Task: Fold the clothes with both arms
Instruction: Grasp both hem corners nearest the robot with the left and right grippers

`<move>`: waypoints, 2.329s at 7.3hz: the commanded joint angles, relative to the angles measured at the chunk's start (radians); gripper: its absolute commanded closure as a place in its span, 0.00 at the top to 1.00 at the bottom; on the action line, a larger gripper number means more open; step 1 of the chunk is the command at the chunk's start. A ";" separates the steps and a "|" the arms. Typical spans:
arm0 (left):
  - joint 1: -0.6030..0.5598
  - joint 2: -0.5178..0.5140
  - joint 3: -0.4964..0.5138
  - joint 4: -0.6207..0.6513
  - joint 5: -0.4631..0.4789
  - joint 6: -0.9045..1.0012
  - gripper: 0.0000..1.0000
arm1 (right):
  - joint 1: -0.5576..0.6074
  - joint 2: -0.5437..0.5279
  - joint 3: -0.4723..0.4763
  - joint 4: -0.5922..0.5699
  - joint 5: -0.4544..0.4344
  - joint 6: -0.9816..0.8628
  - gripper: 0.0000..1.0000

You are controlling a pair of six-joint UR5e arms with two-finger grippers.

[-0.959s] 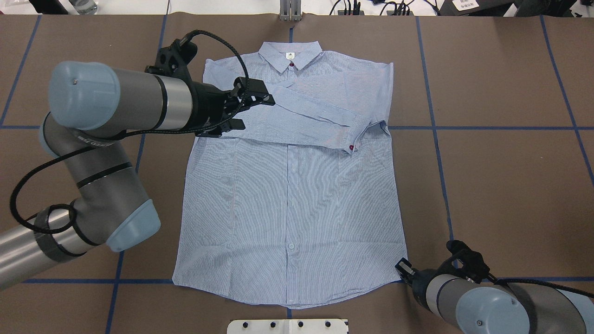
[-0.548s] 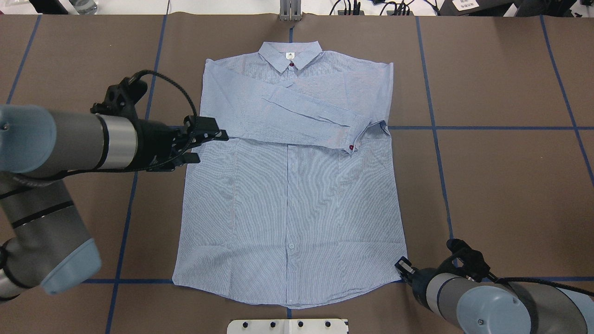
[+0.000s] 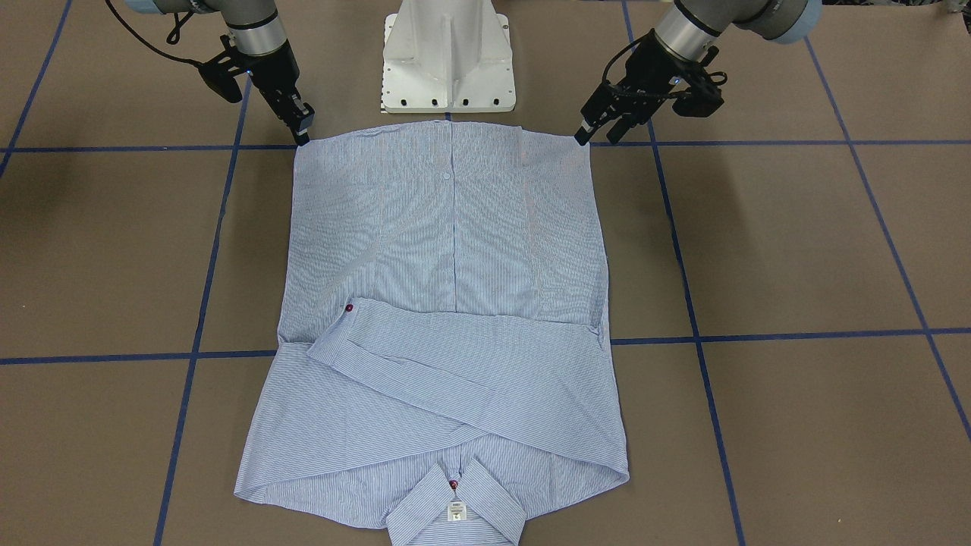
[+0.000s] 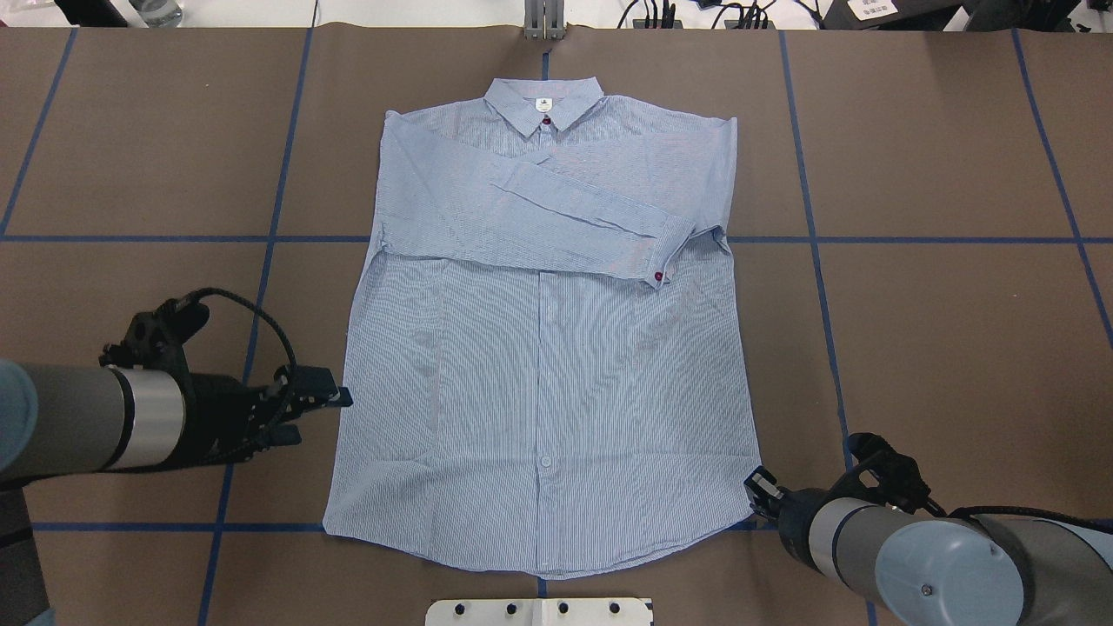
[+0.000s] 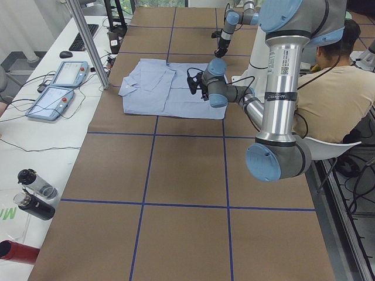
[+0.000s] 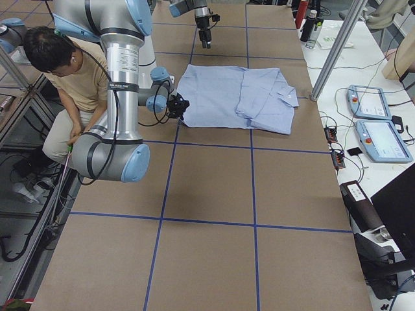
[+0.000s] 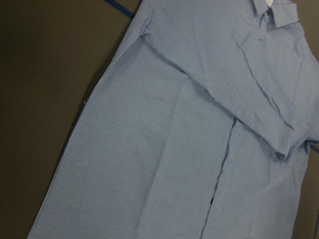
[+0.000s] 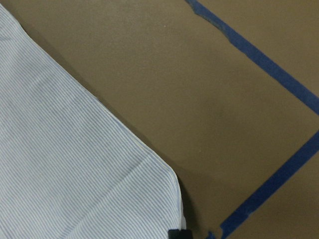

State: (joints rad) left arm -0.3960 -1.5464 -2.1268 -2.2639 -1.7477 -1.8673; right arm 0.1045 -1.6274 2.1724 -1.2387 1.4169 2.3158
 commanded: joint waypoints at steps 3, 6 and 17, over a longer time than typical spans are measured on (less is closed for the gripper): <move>0.190 0.034 0.074 0.029 0.109 -0.113 0.76 | 0.032 -0.017 0.018 -0.001 0.025 -0.001 0.00; 0.203 -0.029 0.137 0.029 0.111 -0.116 0.68 | 0.034 -0.015 0.018 -0.001 0.025 -0.001 0.00; 0.233 0.026 0.049 0.029 0.105 -0.134 0.00 | 0.038 -0.019 0.020 -0.004 0.025 -0.001 0.00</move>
State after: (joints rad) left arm -0.1638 -1.5463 -2.0274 -2.2350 -1.6422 -2.0031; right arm 0.1429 -1.6451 2.1898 -1.2411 1.4419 2.3148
